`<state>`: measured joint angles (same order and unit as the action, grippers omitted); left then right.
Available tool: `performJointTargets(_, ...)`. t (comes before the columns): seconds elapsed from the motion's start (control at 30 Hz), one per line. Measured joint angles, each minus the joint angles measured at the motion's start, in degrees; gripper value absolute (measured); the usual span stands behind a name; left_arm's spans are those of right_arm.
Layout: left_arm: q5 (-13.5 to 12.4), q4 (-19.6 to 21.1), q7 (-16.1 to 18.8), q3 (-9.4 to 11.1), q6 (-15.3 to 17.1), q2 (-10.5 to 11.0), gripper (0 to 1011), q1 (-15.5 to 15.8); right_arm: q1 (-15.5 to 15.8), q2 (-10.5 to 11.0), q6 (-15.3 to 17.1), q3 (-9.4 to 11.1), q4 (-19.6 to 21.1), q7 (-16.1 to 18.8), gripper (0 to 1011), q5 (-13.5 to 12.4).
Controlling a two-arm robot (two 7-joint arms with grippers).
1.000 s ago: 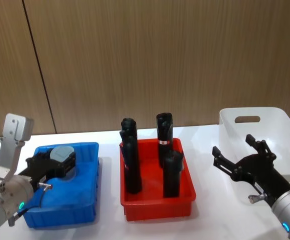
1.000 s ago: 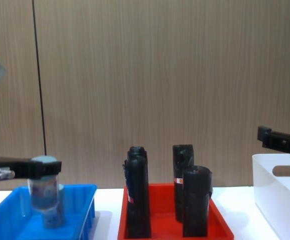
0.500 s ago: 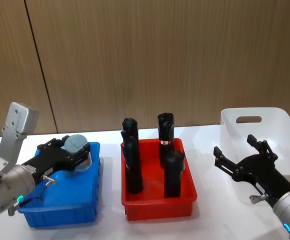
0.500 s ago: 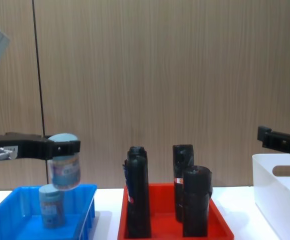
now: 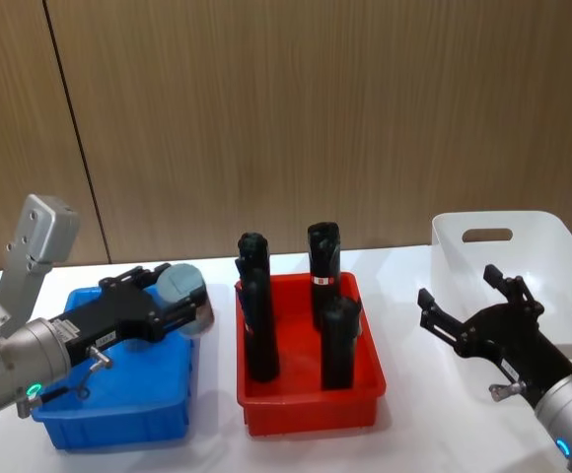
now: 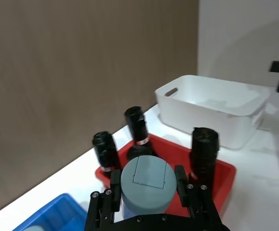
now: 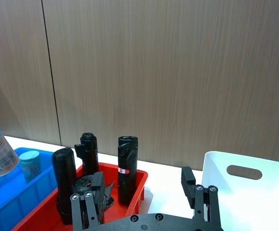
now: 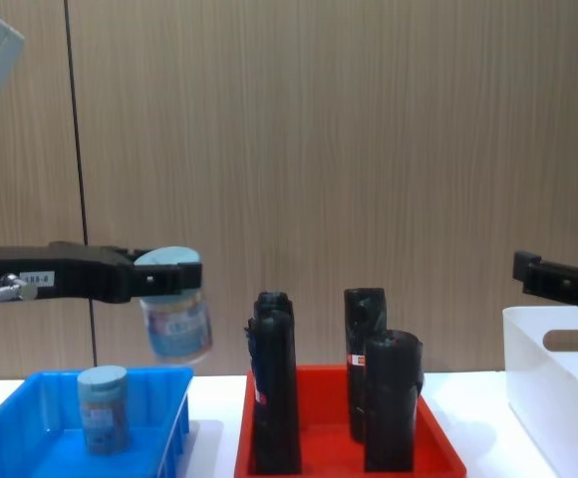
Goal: Pick the cotton swabs from the blue box and place them into the white box.
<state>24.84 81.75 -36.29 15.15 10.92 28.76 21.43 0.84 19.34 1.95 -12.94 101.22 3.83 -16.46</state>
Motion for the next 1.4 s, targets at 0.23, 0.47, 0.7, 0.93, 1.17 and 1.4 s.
performJointTargets(0.23, 0.71, -1.46, -6.6, 0.26, -1.96, 0.05, 673, 1.02, 0.0, 0.0, 0.0, 0.0, 0.0, 0.0, 1002, 0.0)
performJointTargets(0.47, 1.53, -3.26, -13.65, 0.57, -3.98, -0.05, 673, 2.26, 0.0, 0.0, 0.0, 0.0, 0.0, 0.0, 1002, 0.0)
performJointTargets(0.7, 2.52, -5.23, -20.64, 0.91, -6.03, -0.25, 673, 3.59, 0.0, 0.0, 0.0, 0.0, 0.0, 0.0, 1002, 0.0)
performJointTargets(0.93, 3.49, -7.07, -26.49, 1.19, -7.76, -0.44, 673, 4.75, 0.0, 0.0, 0.0, 0.0, 0.0, 0.0, 1002, 0.0)
performJointTargets(1.17, 4.95, -8.08, -29.15, 1.38, -9.13, -0.37, 673, 5.06, 0.0, 0.0, 0.0, 0.0, 0.0, 0.0, 1002, 0.0)
performJointTargets(1.4, 6.06, -8.63, -30.18, 1.5, -9.96, -0.26, 673, 5.11, 0.0, 0.0, 0.0, 0.0, 0.0, 0.0, 1002, 0.0)
